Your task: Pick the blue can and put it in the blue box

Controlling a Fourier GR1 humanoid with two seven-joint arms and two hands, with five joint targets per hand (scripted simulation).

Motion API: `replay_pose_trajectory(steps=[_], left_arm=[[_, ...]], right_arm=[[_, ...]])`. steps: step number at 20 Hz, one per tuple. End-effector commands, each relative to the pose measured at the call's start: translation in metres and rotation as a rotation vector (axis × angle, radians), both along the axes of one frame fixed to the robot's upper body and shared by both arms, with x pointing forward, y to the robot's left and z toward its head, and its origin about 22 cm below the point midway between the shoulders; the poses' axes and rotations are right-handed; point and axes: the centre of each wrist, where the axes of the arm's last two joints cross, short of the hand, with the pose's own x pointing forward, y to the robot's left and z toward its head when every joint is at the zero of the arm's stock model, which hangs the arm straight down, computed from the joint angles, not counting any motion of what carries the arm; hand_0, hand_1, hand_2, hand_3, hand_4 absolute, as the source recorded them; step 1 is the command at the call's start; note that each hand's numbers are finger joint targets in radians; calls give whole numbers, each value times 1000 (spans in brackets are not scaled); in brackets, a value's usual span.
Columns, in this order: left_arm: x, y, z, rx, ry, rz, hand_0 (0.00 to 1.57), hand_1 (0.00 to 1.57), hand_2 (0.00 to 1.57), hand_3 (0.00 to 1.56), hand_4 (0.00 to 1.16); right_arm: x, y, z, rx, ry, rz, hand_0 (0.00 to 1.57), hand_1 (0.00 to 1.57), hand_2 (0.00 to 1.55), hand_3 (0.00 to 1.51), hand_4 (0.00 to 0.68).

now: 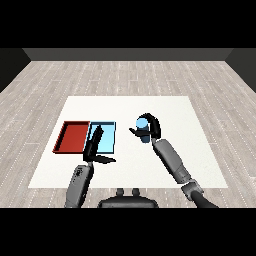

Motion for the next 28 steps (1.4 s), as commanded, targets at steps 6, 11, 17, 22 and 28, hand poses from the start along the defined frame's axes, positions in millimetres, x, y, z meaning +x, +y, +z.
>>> replay_pose_trajectory(steps=[6, 11, 17, 22, 28], left_arm=[[4, -39, -9, -28, 81, -84, 0, 0, 0, 0, 0], [31, -37, -3, -59, 113, -105, 0, 0, 0, 0, 0], [32, -65, -3, -34, 111, -117, 0, 0, 0, 0, 0], [21, -84, -35, -45, 151, -112, 0, 0, 0, 0, 0], [23, -82, -31, -65, 173, -102, 0, 0, 0, 0, 0]], right_arm=[[-45, -3, 16, -50, -7, -8, 1438, 1438, 1451, 1401, 609], [-51, -18, 19, -61, -48, 49, 1458, 1458, 1456, 1397, 612], [-35, 19, 20, -38, -38, 67, 1492, 1492, 1471, 1405, 620], [-57, 2, 30, -57, -78, 88, 1486, 1486, 1467, 1398, 611], [-51, 21, 13, -54, -57, 112, 1480, 1480, 1467, 1400, 603]])
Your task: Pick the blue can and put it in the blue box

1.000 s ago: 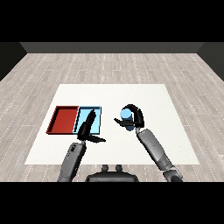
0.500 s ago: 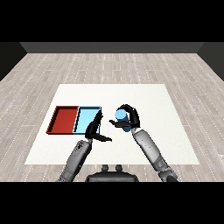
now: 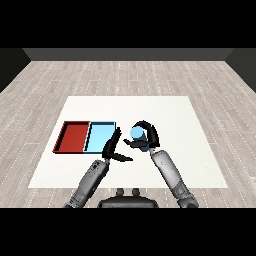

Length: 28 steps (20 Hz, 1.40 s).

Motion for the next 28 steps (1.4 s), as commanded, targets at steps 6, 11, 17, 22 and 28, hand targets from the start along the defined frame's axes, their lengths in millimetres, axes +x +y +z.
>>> replay_pose_trajectory(steps=[6, 11, 17, 22, 28], left_arm=[[20, -14, 35, -25, 51, -15, 0, 0, 0, 0, 0], [1, -4, -5, -12, 39, 0, 0, 0, 0, 0, 0], [7, -7, -37, -12, 41, -18, 0, 0, 0, 0, 0], [17, -33, -7, -25, 29, -17, 0, 0, 0, 0, 0], [8, -13, -7, -60, 12, -43, 0, 0, 0, 0, 0]], right_arm=[[-4, -1, -21, 14, -5, 66, 1486, 1486, 1462, 1393, 609], [-16, 33, 3, 2, -8, 50, 1476, 1476, 1457, 1393, 612], [-8, 7, 11, 7, -14, 87, 1467, 1467, 1462, 1410, 621], [-7, 34, -9, 58, 23, 71, 1459, 1459, 1450, 1387, 628], [-3, 46, -9, 129, 30, 68, 1461, 1461, 1455, 1388, 589]])
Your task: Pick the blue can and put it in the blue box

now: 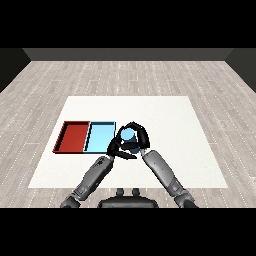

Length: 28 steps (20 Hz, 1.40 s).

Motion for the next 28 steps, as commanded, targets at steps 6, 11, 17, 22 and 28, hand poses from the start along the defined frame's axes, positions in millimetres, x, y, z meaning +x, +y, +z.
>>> replay_pose_trajectory(steps=[6, 11, 17, 22, 28], left_arm=[[1, -29, -6, 23, 12, -28, 0, 0, 0, 0, 193], [7, -18, -17, 60, 28, 47, 0, 0, 0, 0, 530], [9, -28, -13, -121, 77, 98, 1571, 1571, 1528, 1319, 667], [-7, -34, -24, -110, 57, 104, 1571, 1571, 1571, 1499, 914], [16, -28, -10, -135, -31, 115, 1571, 1571, 1571, 1527, 1095]], right_arm=[[-1, -3, -5, 77, 15, 33, 1463, 1463, 1453, 1384, 597], [-10, 11, 4, 138, 19, 55, 1477, 1477, 1465, 1396, 600], [-21, 14, -7, 197, 21, 62, 1460, 1460, 1444, 1391, 621], [-6, 6, -10, 196, 12, 55, 1444, 1444, 1441, 1394, 617], [-11, 18, 7, 237, 52, 89, 1286, 1286, 1347, 1292, 473]])
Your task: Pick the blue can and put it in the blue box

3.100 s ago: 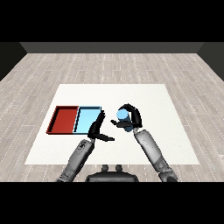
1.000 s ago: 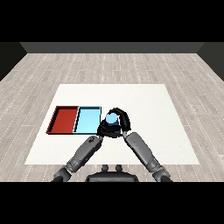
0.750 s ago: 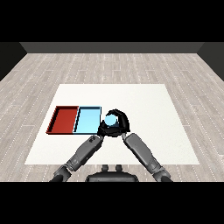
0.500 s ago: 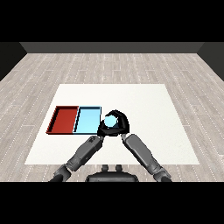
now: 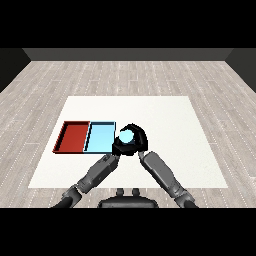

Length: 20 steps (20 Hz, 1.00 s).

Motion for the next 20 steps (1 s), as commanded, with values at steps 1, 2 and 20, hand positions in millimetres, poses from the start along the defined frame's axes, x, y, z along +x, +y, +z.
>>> replay_pose_trajectory(steps=[1, 2, 20], left_arm=[[-13, -2, -3, -9, -57, 24, 1571, 1571, 1571, 1537, 1056], [8, -5, 7, -25, -60, 17, 1571, 1571, 1571, 1538, 1043], [11, 20, -2, 54, -49, 102, 1571, 1571, 1571, 1537, 1155]], right_arm=[[-9, 3, -10, 36, 33, 49, 1163, 1163, 1243, 1097, 397], [-4, 6, -1, -39, 44, 72, 824, 824, 926, 622, 31], [-13, -60, 6, 18, -44, -18, 0, 0, 0, 0, 0]])
